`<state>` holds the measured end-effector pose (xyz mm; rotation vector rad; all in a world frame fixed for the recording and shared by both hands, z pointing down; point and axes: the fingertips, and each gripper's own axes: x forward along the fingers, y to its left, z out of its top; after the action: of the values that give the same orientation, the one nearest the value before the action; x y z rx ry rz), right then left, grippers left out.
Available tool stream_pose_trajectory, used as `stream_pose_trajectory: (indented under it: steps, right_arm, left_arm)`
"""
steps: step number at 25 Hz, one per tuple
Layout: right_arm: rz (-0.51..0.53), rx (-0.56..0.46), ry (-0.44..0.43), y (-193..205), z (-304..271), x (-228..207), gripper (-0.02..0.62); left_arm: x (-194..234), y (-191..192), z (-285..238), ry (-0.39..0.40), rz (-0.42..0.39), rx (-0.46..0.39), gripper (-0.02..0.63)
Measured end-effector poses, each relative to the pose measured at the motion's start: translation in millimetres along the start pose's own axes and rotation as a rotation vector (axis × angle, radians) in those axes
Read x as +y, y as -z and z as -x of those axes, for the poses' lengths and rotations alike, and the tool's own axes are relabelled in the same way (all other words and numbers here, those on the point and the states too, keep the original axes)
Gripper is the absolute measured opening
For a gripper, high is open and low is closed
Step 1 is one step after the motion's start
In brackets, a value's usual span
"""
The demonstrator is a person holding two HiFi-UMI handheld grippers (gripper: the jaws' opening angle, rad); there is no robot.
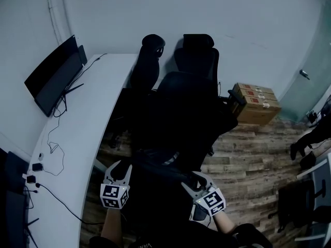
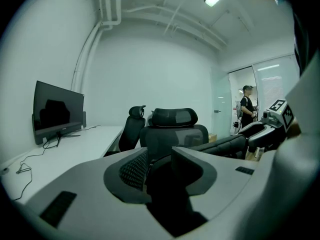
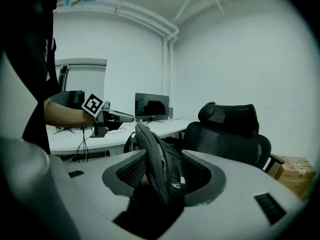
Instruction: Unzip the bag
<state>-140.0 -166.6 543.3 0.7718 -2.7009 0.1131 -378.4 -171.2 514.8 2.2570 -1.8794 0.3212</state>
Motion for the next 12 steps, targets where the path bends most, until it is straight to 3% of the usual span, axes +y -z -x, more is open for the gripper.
stream_pose_trajectory:
  steps: [12]
  right_arm:
    - [-0.019,-0.173,-0.104,-42,33,6,0.199]
  left_arm:
    - [-53,-17,41,-0.061,0.020,-0.088,0.138]
